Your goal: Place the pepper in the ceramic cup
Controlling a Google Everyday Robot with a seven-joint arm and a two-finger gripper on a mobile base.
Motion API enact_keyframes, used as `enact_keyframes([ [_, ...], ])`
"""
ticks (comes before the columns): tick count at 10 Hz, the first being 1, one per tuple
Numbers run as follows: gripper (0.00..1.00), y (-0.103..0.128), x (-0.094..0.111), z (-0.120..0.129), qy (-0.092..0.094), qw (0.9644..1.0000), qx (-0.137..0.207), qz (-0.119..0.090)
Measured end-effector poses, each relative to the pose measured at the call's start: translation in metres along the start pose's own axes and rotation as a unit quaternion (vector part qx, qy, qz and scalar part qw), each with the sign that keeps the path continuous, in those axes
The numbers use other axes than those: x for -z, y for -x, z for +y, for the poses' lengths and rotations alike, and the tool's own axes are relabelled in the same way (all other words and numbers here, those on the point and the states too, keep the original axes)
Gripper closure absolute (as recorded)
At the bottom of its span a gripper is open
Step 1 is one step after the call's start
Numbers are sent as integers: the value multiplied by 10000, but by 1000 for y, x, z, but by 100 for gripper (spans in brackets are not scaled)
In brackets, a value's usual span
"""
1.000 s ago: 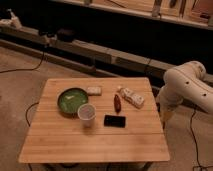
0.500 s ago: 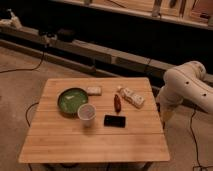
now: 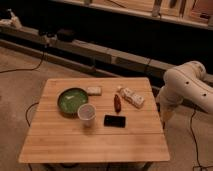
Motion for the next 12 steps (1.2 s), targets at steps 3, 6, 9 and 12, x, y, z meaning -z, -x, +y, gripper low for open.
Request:
enact_keyframes([
  [3, 35, 0, 0, 0, 0, 10000, 3, 3],
  [6, 35, -5, -1, -10, -145, 9992, 376, 25],
  [9, 35, -3, 6, -34, -621, 9895, 1256, -360],
  [12, 35, -5, 11, -43, -857, 9826, 1551, -558],
])
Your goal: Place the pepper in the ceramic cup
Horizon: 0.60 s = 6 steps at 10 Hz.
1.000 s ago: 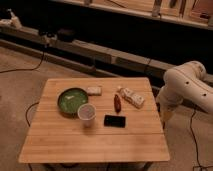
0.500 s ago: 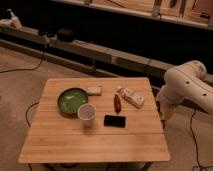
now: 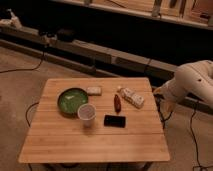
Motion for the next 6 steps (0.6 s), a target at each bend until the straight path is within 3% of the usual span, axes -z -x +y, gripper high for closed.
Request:
enact_keyframes([
  [3, 35, 6, -3, -6, -64, 9997, 127, -185],
  [5, 35, 17, -7, -20, -266, 9968, 457, -607],
  [6, 35, 25, -10, -31, -437, 9921, 756, -897],
])
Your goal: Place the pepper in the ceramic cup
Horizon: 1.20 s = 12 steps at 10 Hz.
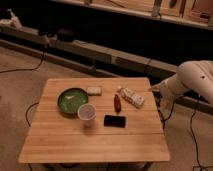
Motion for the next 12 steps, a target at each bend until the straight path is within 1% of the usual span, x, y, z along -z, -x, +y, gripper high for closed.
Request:
enact_keyframes([
  [1, 35, 11, -8, -8, -72, 9987, 416, -293],
  [2, 35, 24, -18, -14, -72, 9941, 923, -561],
  [3, 35, 33, -27, -19, -79, 9885, 1310, -758],
  [4, 35, 40, -34, -20, -76, 9827, 1608, -915],
  [5, 35, 43, -37, -21, -87, 9786, 1791, -1006],
  [6, 35, 46, -39, -22, -95, 9761, 1895, -1060],
  [7, 35, 46, -40, -22, -83, 9752, 1940, -1061],
  [8, 35, 40, -44, -21, 14, 9734, 2099, -918],
  [9, 35, 34, -49, -23, 98, 9698, 2319, -753],
  [10, 35, 28, -60, -29, 219, 9613, 2699, -514],
  [11, 35, 29, -68, -36, 263, 9541, 2960, -385],
  [12, 35, 30, -74, -41, 281, 9483, 3146, -314],
])
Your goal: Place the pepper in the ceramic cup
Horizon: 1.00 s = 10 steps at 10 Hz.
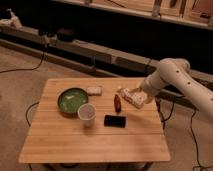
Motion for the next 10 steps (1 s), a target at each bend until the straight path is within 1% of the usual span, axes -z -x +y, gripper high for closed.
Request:
enact_keyframes([
  [1, 35, 2, -9, -11, -36, 9998, 209, -19],
  [2, 35, 6, -17, -21, -89, 9994, 311, -79],
  [3, 35, 7, -25, -28, -134, 9992, 346, -140],
  [4, 35, 7, -30, -31, -142, 9991, 364, -156],
  [7, 35, 4, -53, -42, -72, 9988, 462, -166],
  [10, 35, 2, -72, -45, 22, 9983, 545, -187],
])
